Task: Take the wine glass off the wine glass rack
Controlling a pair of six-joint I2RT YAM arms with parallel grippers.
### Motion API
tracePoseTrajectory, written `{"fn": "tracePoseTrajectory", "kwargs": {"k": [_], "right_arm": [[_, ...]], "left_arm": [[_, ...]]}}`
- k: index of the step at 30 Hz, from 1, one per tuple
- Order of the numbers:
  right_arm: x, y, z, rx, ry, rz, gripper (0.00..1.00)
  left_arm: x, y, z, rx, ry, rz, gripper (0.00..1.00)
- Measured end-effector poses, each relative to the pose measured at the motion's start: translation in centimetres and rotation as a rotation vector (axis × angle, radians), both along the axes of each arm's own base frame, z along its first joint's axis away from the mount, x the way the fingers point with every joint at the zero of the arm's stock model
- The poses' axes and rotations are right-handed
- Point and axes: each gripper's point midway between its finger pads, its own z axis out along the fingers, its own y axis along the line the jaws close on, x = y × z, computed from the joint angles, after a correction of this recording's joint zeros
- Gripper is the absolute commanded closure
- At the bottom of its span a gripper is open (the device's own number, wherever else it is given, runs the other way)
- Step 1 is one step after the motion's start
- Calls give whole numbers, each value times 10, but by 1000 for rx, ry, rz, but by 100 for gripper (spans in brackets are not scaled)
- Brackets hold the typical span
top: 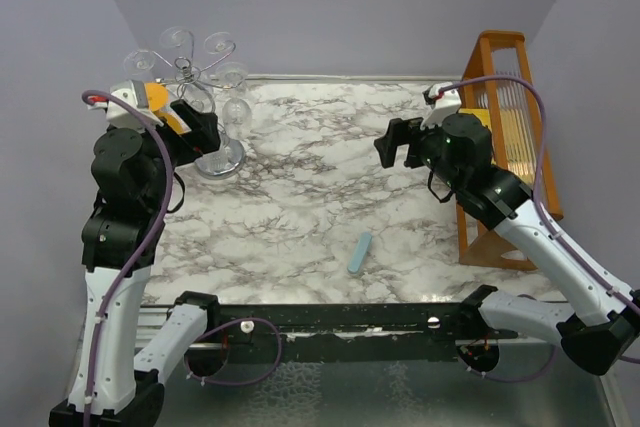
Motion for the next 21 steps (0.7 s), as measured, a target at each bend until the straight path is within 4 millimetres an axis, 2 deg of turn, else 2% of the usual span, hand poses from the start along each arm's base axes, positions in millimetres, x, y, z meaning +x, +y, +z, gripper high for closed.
{"fn": "tracePoseTrajectory", "kwargs": {"k": [5,14,21], "right_arm": [[1,-1,5,13,-27,5,1],[5,-6,13,52,-29,-46,1],[8,-10,14,89,-20,-96,1]], "left_arm": [[8,-5,-7,20,55,-25,1],[41,-13,-14,21,165,-45,1],[57,-8,-18,19,225,-13,1]]}}
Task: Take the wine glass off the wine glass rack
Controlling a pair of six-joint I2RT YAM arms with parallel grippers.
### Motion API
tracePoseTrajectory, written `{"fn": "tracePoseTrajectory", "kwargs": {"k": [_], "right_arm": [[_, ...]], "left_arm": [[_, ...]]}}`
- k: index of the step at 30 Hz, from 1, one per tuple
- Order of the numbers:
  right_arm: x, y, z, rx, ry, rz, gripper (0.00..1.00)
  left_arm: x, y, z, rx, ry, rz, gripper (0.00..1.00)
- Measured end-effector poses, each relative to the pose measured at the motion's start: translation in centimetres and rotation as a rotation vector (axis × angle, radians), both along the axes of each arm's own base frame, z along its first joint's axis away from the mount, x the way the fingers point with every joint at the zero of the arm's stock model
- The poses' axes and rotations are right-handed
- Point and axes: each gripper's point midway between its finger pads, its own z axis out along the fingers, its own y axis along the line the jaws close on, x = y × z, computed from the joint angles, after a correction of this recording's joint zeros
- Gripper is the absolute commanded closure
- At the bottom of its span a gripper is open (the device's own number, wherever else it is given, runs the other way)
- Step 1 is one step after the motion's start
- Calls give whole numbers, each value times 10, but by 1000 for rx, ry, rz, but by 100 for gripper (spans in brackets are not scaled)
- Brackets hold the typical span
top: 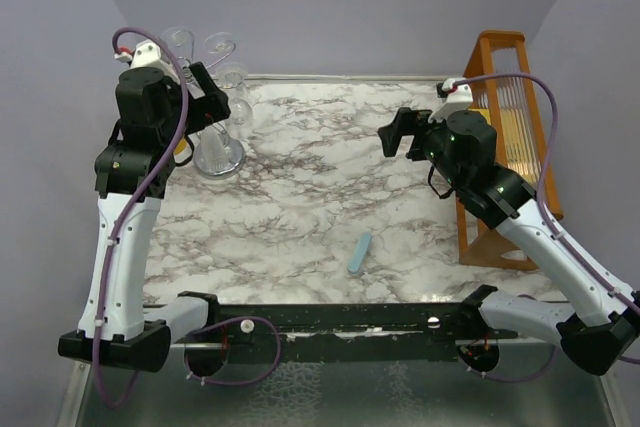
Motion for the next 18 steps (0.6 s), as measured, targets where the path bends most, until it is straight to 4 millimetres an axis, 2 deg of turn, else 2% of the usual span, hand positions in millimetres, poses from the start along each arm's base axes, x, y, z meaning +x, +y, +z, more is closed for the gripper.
{"fn": "tracePoseTrajectory", "kwargs": {"k": [3,9,14,18], "right_arm": [[1,-1,2,14,-3,-10,1],[1,1,3,37,-25,-9,1],[7,6,-7,29,-1,-6,1],[7,13,-14,22,22,29,1]], "left_arm": [[6,11,2,8,9,34,1],[15,57,2,5,34,134,2],[17,75,-3,-16,54,164,3],[14,99,-6,-66,52,221,4]]}}
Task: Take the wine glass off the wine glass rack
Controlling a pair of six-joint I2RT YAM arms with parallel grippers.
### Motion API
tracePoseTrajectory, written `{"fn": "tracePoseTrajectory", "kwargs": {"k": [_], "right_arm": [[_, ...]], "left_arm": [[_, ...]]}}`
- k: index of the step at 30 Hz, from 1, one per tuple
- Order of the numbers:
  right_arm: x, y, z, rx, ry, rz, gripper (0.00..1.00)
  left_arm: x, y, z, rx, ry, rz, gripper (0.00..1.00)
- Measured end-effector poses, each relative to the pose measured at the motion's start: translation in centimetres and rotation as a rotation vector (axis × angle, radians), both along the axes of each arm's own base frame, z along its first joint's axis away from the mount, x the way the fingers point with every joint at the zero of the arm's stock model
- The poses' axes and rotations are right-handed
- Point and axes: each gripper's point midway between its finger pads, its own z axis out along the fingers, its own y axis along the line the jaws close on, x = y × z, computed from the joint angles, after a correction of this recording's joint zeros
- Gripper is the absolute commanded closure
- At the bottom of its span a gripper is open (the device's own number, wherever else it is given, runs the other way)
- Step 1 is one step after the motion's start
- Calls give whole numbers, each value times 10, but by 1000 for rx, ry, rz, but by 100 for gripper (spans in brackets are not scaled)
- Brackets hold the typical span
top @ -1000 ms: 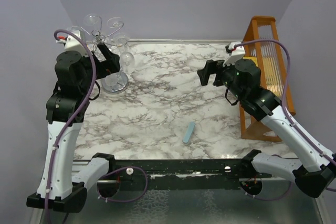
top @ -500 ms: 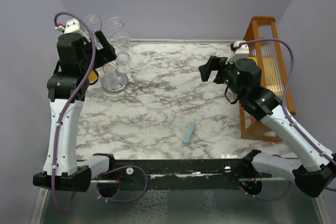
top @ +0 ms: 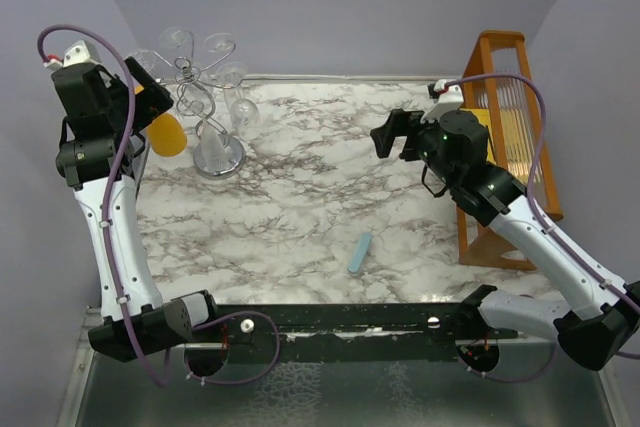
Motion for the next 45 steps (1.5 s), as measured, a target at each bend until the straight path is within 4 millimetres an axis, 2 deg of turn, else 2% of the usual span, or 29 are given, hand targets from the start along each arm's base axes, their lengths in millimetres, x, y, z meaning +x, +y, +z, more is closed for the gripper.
{"fn": "tracePoseTrajectory", "kwargs": {"k": [5,13,16,33,40,45], "right_arm": [[-8,6,12,24,-55,67,1],[-11,12,13,19,-85,116,1],[-11,12,12,15,-89,118,1],[-10,17,3,20,-101,137,1],[-11,18,0,23,-103,143,1],[-11,17,3,28,-110,142,1]], "left_arm": [[1,20,-13,-103,-6,42,14],[7,28,-36,-262,2,38,15],[11,30,-37,-284,-4,34,16],[34,38,-42,-375,-23,48,40],[38,39,-44,-394,-25,54,59],[39,40,-41,-393,-37,54,62]]}}
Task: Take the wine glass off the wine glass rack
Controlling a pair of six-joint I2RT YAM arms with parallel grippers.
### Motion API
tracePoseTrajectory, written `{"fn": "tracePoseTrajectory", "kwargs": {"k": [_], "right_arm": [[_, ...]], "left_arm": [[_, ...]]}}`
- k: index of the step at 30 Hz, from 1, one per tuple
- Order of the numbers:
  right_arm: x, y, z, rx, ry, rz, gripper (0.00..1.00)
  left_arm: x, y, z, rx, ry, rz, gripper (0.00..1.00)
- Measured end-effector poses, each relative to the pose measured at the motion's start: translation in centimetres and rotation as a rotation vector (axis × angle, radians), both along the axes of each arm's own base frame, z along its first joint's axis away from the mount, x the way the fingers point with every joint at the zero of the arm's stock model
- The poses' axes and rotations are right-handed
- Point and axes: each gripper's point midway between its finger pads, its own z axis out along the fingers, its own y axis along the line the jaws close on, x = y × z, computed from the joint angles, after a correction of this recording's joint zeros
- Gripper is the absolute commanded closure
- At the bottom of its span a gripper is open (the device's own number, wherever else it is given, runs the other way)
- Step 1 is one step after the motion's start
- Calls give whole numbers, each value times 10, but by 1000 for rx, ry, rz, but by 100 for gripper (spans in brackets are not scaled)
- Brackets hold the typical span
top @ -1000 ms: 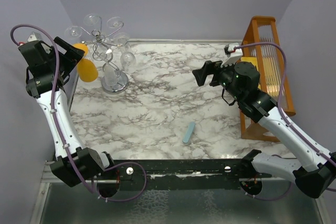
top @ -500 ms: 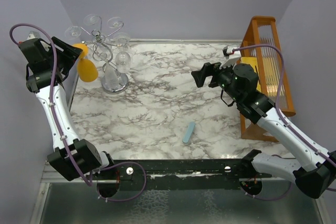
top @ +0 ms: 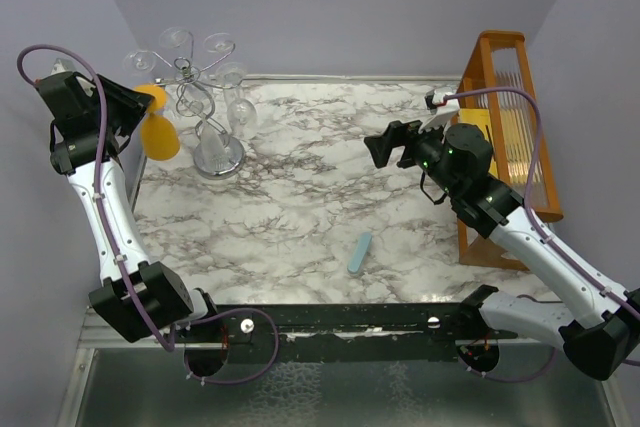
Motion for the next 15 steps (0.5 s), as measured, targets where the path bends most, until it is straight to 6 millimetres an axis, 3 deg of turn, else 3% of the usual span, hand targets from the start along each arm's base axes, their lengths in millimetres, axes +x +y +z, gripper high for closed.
{"fn": "tracePoseTrajectory", "kwargs": {"k": [15], "right_arm": [[0,0,4,8,-10,-1,1]], "left_arm": [[-6,-2,1,0,8,7,59]]}}
